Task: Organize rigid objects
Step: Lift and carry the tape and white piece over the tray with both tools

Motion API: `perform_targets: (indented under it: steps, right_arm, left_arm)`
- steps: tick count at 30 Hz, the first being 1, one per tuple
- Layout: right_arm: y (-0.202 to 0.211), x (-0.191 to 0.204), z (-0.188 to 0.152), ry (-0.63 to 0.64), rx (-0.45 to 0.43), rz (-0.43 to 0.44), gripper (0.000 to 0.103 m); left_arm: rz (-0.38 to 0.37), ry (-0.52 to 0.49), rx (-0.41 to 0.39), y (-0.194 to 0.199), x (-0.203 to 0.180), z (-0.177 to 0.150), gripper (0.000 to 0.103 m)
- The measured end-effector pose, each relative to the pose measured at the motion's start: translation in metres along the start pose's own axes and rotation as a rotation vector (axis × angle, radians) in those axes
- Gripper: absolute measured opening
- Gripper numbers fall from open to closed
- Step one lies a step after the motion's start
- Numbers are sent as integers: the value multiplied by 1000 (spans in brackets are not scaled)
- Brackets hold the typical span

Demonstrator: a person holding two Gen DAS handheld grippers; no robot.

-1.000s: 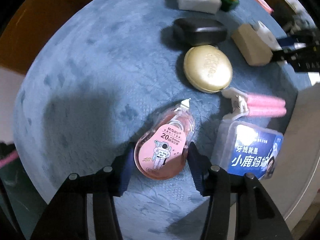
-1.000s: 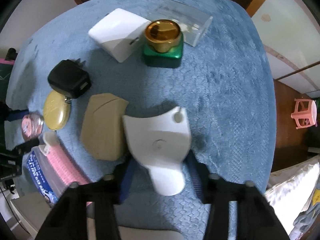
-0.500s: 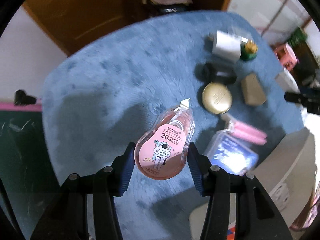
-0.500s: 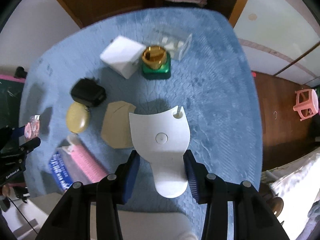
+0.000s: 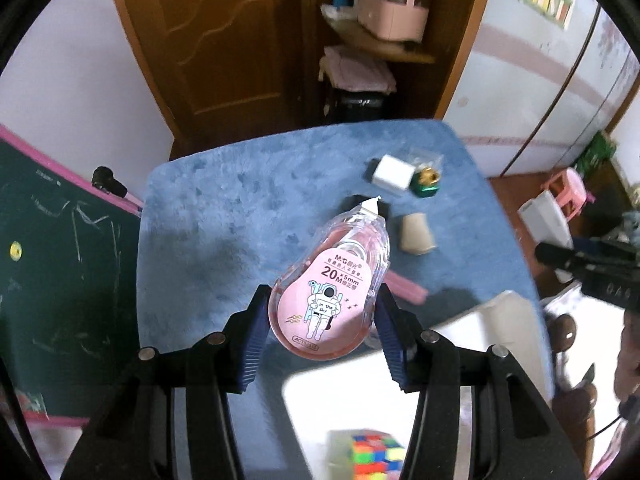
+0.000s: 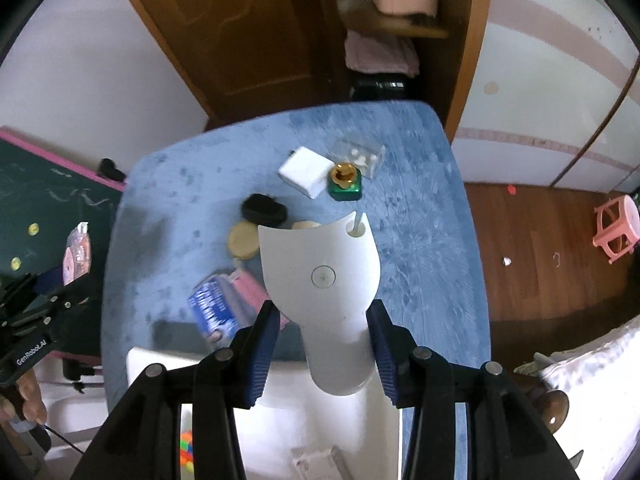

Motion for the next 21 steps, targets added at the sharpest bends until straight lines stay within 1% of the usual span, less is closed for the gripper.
perform_targets:
  steps: [2, 4, 8, 11, 14, 16, 19, 21]
  right_arm:
    - [16, 4, -7, 8, -17, 11, 45]
    - [33, 8, -17, 17, -33, 25, 45]
    - [57, 17, -39, 42, -48, 48, 45]
    - [68, 23, -57, 50, -56, 72, 45]
    - [71, 29, -78, 55, -60, 91, 45]
    - [67, 33, -95, 60, -53, 85, 45]
    - [50, 34, -121, 75, -25, 50, 45]
    - [35, 34, -140, 96, 8, 16, 45]
  left_arm:
    - [-24, 27, -19, 14, -9, -8, 54]
    - [-32, 40, -38, 25, -16, -16, 54]
    - [-14, 70, -73, 43, -28, -34, 54]
    - [-20, 101, -82, 46, -36, -52, 54]
    - [-2, 135, -61, 37, -40, -72, 54]
    - [17, 152, -38, 29, -43, -84, 54]
    - [26, 178, 12, 12, -48, -106, 54]
    - [45, 171, 33, 5, -52, -118, 54]
Point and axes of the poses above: each gripper's, at about its wrist camera, not at the fingertips, and y roughly against the way its jaws point, x to its left, z to its top, the point moved 6 cm from there along -y, roughly the way its jaws point, and after that the axes turned 3 degrees about -y, right-handed, at the moved point
